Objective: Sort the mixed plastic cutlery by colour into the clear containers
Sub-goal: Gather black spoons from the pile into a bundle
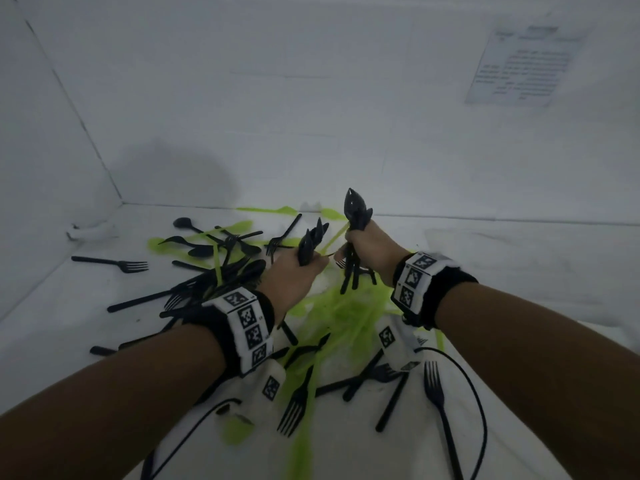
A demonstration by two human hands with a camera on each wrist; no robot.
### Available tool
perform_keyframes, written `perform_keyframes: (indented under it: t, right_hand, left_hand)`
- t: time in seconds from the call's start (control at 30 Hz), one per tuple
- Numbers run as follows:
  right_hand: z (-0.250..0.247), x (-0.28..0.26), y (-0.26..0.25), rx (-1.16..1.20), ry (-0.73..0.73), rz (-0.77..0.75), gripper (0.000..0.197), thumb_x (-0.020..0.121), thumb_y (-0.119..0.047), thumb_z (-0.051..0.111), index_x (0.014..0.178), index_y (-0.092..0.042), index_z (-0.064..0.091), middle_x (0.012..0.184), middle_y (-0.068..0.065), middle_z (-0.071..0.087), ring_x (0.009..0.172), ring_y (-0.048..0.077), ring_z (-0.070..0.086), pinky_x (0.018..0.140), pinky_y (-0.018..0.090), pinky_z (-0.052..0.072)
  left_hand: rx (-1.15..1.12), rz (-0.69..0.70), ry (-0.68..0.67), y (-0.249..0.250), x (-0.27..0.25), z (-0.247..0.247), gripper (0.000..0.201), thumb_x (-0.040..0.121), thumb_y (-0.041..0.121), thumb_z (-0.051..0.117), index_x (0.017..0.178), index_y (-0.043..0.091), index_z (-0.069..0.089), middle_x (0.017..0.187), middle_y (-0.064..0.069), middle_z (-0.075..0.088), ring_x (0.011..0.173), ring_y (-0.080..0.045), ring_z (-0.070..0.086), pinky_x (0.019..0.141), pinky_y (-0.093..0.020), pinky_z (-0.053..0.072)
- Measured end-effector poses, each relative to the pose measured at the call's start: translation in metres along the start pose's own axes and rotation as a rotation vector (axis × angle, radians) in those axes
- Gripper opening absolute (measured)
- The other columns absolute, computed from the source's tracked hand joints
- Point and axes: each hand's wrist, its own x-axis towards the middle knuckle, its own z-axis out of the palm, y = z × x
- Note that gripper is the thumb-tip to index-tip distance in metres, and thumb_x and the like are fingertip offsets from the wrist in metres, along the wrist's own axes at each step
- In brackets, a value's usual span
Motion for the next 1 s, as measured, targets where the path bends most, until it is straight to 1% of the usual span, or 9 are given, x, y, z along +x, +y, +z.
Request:
perform_keyframes:
  t: [0.1,0.2,0.27,0.4,0.53,0.63,0.77,0.9,1.0]
  right_hand:
    - [-0.006,-0.012,-0.009,-0.282,0.125,0.014,0.022,0.096,-0.011,0.045,0.074,-0.009,0.047,0.064,0.007,0.052,0.064,0.026,0.051,0.066,0.035,0.041]
    - [-0.016,-0.032,-0.008,-0.682,-0.138,0.174,0.022,0.101,-0.008,0.048,0.08,-0.008,0.05,0.073,0.003,0.049,0.066,0.019,0.053,0.054,0.022,0.044]
    - [-0.025,-0.041,0.001,-0.619,-0.153,0.202,0.011,0.102,-0.011,0.047,0.097,-0.008,0.056,0.077,0.002,0.054,0.063,0.012,0.052,0.051,0.021,0.044]
    - [-0.028,-0.058,0.02,-0.221,0.183,0.033,0.031,0.099,-0.022,0.048,0.13,-0.016,0.045,0.08,0.009,0.065,0.062,0.019,0.062,0.059,0.03,0.046]
    - [-0.023,-0.084,0.027,-0.205,0.07,-0.075,0.018,0.097,-0.021,0.052,0.114,-0.018,0.057,0.066,0.006,0.062,0.056,0.018,0.06,0.067,0.034,0.048]
    - [-0.023,-0.099,0.035,-0.025,0.045,-0.075,0.014,0.095,-0.027,0.055,0.103,-0.021,0.064,0.068,0.007,0.066,0.055,0.015,0.058,0.068,0.035,0.046]
    - [-0.037,-0.127,0.051,0.03,-0.017,-0.132,0.015,0.1,-0.019,0.052,0.098,-0.022,0.067,0.071,-0.003,0.064,0.059,0.012,0.059,0.063,0.026,0.045]
    - [-0.063,-0.141,0.082,0.172,0.003,-0.099,0.02,0.101,-0.021,0.054,0.11,-0.024,0.071,0.106,0.0,0.074,0.089,0.01,0.066,0.088,0.036,0.052]
    - [-0.082,-0.152,0.101,0.246,0.08,-0.081,0.015,0.103,-0.028,0.055,0.103,-0.035,0.068,0.099,-0.012,0.07,0.096,0.008,0.063,0.093,0.034,0.05]
  left_hand:
    - [-0.013,-0.054,0.062,0.002,0.002,0.002,0.021,0.098,0.029,0.059,0.084,0.014,0.058,0.071,-0.001,0.049,0.051,-0.015,0.037,0.056,-0.028,0.032]
    - [-0.081,-0.081,0.082,0.002,0.0,0.005,0.014,0.099,0.024,0.058,0.094,0.011,0.059,0.079,-0.007,0.051,0.047,-0.013,0.034,0.051,-0.026,0.03]
    - [-0.115,-0.083,0.081,0.002,-0.006,0.008,0.013,0.098,0.023,0.057,0.091,0.012,0.058,0.08,-0.009,0.048,0.044,-0.012,0.031,0.049,-0.026,0.028]
    - [-0.131,-0.08,0.087,0.002,-0.019,0.02,0.013,0.097,0.029,0.061,0.098,0.016,0.066,0.086,-0.002,0.067,0.051,-0.013,0.043,0.049,-0.025,0.032]
    - [-0.144,-0.069,0.045,0.014,-0.033,0.043,0.019,0.099,0.032,0.062,0.106,0.016,0.068,0.1,-0.004,0.075,0.035,-0.003,0.037,0.046,-0.024,0.033]
    - [-0.222,-0.078,0.065,0.027,-0.042,0.065,0.021,0.099,0.032,0.062,0.107,0.014,0.07,0.084,-0.002,0.072,0.036,-0.006,0.035,0.042,-0.023,0.028]
    - [-0.356,-0.124,0.116,0.033,-0.054,0.099,0.015,0.094,0.022,0.066,0.088,0.008,0.062,0.068,-0.013,0.038,0.05,-0.019,0.025,0.05,-0.031,0.021]
    - [-0.382,-0.118,0.162,0.037,-0.071,0.135,0.012,0.096,0.016,0.063,0.091,0.006,0.067,0.077,-0.017,0.061,0.047,-0.015,0.025,0.045,-0.027,0.022]
    - [-0.374,-0.123,0.181,0.04,-0.081,0.155,0.012,0.099,0.017,0.06,0.094,0.011,0.069,0.084,-0.011,0.077,0.042,-0.012,0.028,0.045,-0.024,0.024]
